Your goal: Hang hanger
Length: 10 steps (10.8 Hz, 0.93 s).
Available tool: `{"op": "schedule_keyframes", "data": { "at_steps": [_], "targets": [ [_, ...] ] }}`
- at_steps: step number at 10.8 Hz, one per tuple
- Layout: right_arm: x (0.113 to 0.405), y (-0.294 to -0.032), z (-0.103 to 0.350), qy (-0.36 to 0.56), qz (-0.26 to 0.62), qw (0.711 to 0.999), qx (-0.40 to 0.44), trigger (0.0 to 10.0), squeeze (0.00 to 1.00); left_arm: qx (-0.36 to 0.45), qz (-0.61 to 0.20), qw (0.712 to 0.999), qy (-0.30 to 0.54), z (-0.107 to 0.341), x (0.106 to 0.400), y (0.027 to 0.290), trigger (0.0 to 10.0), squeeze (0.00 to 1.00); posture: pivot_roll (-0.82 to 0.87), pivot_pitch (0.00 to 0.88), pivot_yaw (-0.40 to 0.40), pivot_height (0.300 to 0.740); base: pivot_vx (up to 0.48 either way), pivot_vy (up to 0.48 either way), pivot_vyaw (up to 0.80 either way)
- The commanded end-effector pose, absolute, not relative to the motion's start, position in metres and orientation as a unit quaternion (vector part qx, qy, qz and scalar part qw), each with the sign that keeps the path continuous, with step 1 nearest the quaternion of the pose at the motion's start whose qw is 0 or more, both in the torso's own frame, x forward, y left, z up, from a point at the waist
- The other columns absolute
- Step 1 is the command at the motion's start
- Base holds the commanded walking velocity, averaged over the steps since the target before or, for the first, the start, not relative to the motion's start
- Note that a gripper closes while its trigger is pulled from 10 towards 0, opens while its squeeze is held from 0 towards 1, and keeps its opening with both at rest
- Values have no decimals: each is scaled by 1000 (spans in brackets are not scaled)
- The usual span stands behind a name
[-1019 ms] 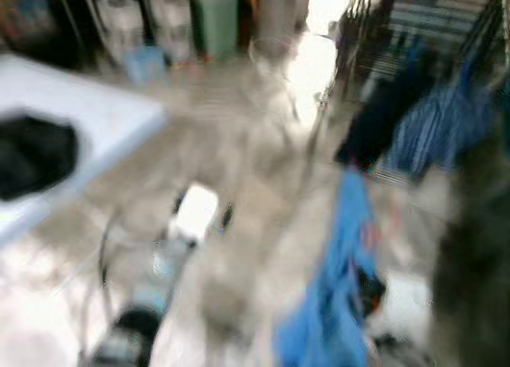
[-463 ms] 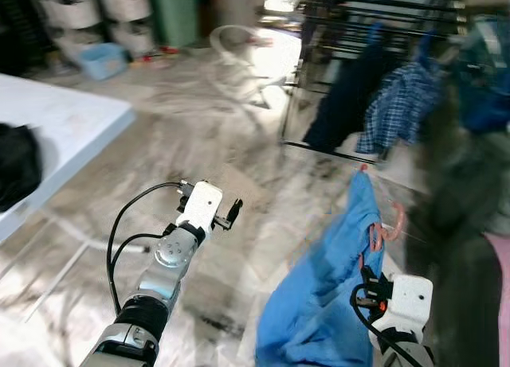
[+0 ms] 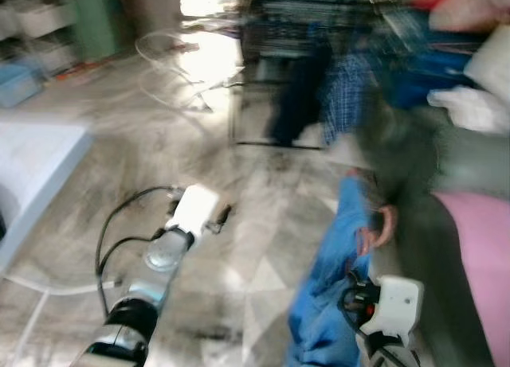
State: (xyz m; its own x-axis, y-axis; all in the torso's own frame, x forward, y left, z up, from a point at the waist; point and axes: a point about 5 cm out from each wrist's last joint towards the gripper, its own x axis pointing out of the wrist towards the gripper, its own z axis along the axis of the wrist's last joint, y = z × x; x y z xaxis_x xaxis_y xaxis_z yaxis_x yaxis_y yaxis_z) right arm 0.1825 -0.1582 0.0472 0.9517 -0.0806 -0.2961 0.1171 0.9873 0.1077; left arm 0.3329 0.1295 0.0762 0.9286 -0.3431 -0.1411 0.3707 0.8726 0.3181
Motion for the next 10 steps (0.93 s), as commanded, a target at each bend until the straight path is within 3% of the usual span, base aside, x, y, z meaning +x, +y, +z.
{"op": "schedule_keyframes", "data": {
  "at_steps": [1,2,5,10],
  "targets": [
    [185,-161,53,130,-51,989,51,10000,0,179,-203,962,35,75,330,121,10000,0,2,63,8,740,0,0,0],
    [185,-161,53,129,-45,990,37,10000,0,162,-219,961,36,76,329,118,10000,0,1,63,11,740,0,0,0],
    [185,-161,54,124,-49,990,38,10000,0,157,-234,959,36,76,330,114,10000,0,-4,69,17,740,0,0,646],
    [181,-152,61,105,23,994,26,10000,0,147,-261,953,32,76,326,106,10000,0,-9,74,10,740,0,0,0]
  ]
}}
